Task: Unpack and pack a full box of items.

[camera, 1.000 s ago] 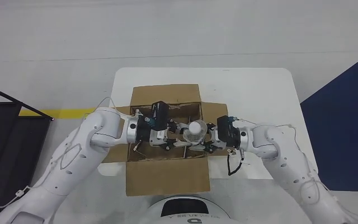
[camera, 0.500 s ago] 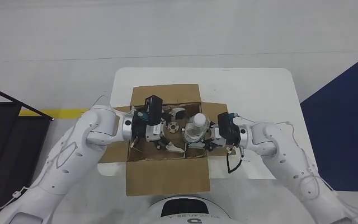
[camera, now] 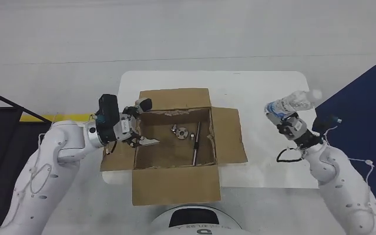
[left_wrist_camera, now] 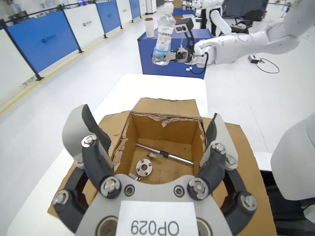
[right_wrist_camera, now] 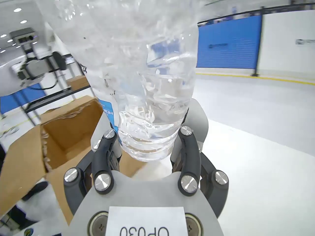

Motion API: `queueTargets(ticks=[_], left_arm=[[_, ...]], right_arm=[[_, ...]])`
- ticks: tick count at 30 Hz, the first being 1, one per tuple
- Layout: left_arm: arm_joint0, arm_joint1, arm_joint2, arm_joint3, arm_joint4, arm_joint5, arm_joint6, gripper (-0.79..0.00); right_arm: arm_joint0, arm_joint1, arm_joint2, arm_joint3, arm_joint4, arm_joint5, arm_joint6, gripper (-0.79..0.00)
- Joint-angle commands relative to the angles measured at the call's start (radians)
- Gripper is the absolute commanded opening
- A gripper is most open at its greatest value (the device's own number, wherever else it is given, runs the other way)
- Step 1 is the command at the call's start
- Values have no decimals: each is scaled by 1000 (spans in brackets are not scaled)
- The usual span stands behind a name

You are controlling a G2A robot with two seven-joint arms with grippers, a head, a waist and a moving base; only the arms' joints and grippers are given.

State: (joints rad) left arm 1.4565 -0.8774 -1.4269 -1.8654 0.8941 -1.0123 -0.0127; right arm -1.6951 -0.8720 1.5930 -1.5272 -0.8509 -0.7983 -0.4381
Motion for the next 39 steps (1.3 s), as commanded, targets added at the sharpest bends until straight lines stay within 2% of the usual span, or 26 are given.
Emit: queueTargets(ticks=[1,14,17,19,24,30,35,39], left_arm=[[-8,0,9,0,-3,0,-11,0],[-8,0,9,0,-3,0,-11,0],[-8,0,9,0,-3,0,-11,0],[-8,0,9,0,-3,0,-11,0],[-8,0,9,0,-3,0,-11,0],[-8,0,9,0,-3,0,-11,0],[-8,0,9,0,-3,0,-11,0],[-8,0,9,0,-3,0,-11,0]], right_arm=[[-14,-2,16,48,66,-25,-11,-785],[-15,-3,16,64,93,-41,-11,-785],[7,-13,-8,34,105,47,11,-785],[38,-23,-40,68,129,112,31,-785],[173,-51,-141,302,209,145,89,-785],[300,-86,-220,579,234,144,55,-785],[363,-102,-252,727,165,143,1,-785],[398,-115,-272,794,134,151,-30,-785]])
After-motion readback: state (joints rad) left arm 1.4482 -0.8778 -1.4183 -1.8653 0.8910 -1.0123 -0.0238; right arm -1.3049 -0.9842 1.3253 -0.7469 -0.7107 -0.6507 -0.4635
